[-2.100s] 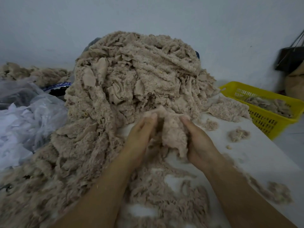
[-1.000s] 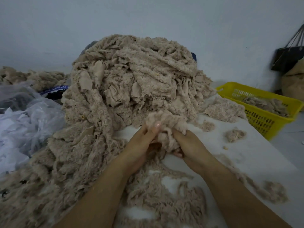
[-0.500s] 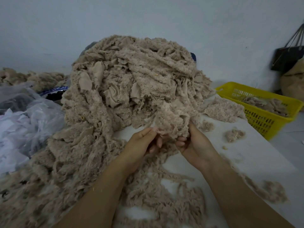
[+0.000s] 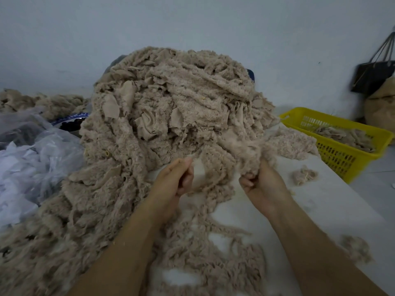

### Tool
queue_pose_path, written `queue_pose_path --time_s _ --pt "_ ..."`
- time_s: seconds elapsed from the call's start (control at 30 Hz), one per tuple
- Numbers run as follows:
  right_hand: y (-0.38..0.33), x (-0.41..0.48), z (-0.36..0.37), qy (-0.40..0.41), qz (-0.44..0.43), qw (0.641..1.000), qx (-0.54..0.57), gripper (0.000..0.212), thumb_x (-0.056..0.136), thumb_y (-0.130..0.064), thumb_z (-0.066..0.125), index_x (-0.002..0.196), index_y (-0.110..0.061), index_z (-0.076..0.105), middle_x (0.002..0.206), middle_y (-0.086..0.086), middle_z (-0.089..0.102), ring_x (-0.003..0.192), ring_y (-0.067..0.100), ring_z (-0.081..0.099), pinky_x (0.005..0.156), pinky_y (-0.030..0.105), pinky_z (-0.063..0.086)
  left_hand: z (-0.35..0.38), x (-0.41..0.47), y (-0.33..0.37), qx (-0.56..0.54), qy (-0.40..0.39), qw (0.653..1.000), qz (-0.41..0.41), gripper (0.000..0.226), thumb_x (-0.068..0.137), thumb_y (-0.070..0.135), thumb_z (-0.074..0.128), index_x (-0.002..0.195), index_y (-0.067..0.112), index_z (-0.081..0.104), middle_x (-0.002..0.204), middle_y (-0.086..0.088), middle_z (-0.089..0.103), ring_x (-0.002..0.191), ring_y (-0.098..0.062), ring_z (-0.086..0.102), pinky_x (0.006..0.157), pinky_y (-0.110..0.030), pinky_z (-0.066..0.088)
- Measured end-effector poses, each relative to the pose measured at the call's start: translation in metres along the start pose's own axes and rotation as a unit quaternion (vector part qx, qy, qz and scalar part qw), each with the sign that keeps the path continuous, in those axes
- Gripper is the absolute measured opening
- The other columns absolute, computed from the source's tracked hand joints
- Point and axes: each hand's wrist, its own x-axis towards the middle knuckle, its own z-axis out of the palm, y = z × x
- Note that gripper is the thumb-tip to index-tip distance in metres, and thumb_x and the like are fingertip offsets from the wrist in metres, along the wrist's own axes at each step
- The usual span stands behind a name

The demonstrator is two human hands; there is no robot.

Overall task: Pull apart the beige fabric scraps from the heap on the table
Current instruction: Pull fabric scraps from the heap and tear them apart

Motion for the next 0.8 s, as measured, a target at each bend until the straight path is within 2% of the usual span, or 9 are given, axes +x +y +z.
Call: queue_pose_path --time_s 0.1,0.17,0.27,0.33,0.43,0.57,0.6,0.73,0.8 --pt "0.002 -0.002 0.001 -0.03 -0.051 0.987 -0.152 0.033 0.104 -0.022 0.047 0.074 -0.017 0.058 0.058 -0.001 0.048 0.044 0.008 0.042 0.039 0.02 0.033 0.005 -0.004 -0.006 0.146 -0.019 0.989 -0.021 0.052 0.098 0.047 0.052 0.053 0.022 0.061 0.057 -0.003 0.055 0.053 -0.014 0.045 0.055 -0.021 0.039" --pt "-0.013 -0.004 0.0 -0.026 -0.164 0.986 -0.01 0.03 0.102 -0.031 0.049 0.08 -0.018 0.063 0.071 -0.001 0.06 0.056 0.008 0.059 0.047 0.02 0.045 0.009 -0.006 -0.01 0.232 -0.017 0.972 -0.024 0.066 0.097 0.059 0.044 0.049 0.019 0.064 0.058 -0.003 0.061 0.056 -0.015 0.055 0.062 -0.013 0.045" --pt "-0.029 0.002 -0.01 0.058 -0.218 0.962 0.153 0.059 0.096 -0.057 0.05 0.125 -0.007 0.055 0.114 0.005 0.061 0.09 0.015 0.072 0.071 0.026 0.058 0.011 -0.005 -0.011 0.241 0.02 0.97 -0.005 0.073 0.097 0.063 0.04 0.045 0.018 0.065 0.063 -0.001 0.062 0.066 -0.014 0.061 0.071 -0.012 0.048" --pt "-0.014 0.003 -0.011 0.121 -0.238 0.96 -0.079 0.039 0.099 -0.049 0.051 0.118 -0.016 0.058 0.102 0.0 0.062 0.076 0.006 0.068 0.069 0.023 0.056 0.011 0.0 -0.013 0.226 0.047 0.973 -0.004 0.072 0.101 0.056 0.039 0.042 0.02 0.061 0.059 0.003 0.062 0.062 -0.007 0.06 0.073 -0.017 0.046" --pt "0.022 0.007 -0.005 0.052 -0.234 0.821 -0.517 0.015 0.098 -0.043 0.055 0.094 -0.03 0.06 0.095 -0.007 0.063 0.079 -0.004 0.06 0.067 0.011 0.047 0.012 0.001 -0.015 0.235 0.08 0.969 0.002 0.07 0.103 0.051 0.038 0.044 0.022 0.063 0.061 0.004 0.067 0.059 0.0 0.061 0.063 -0.007 0.044" --pt "0.046 0.018 -0.006 0.032 -0.229 0.57 -0.788 0.032 0.098 -0.052 0.048 0.092 -0.021 0.052 0.093 -0.005 0.044 0.097 0.022 0.045 0.082 0.037 0.043 0.01 0.002 -0.017 0.239 0.112 0.964 -0.001 0.06 0.104 0.048 0.041 0.058 0.022 0.07 0.068 0.006 0.071 0.061 0.002 0.063 0.058 -0.005 0.044" --pt "0.047 0.019 -0.005 0.022 -0.243 0.568 -0.786 0.029 0.1 -0.046 0.048 0.087 -0.02 0.049 0.09 -0.004 0.042 0.095 0.023 0.045 0.079 0.037 0.041 0.009 0.002 -0.018 0.24 0.116 0.964 -0.004 0.056 0.103 0.047 0.042 0.063 0.022 0.071 0.068 0.01 0.071 0.061 0.003 0.062 0.057 -0.005 0.044" --pt "0.045 0.007 -0.002 -0.125 -0.333 0.683 -0.638 0.024 0.102 -0.028 0.051 0.081 -0.019 0.051 0.082 -0.009 0.045 0.079 0.005 0.046 0.067 0.022 0.034 0.011 0.003 -0.018 0.232 0.116 0.966 -0.016 0.043 0.099 0.053 0.046 0.086 0.024 0.075 0.074 0.018 0.072 0.069 0.005 0.066 0.061 -0.008 0.048" --pt "0.047 -0.005 0.007 -0.213 -0.354 0.668 -0.619 0.018 0.102 -0.029 0.05 0.086 -0.023 0.055 0.085 -0.012 0.05 0.081 0.0 0.048 0.069 0.014 0.036 0.012 0.004 -0.017 0.157 0.079 0.984 -0.041 0.04 0.093 0.055 0.054 0.092 0.023 0.077 0.091 0.008 0.077 0.087 -0.005 0.072 0.075 -0.017 0.055"
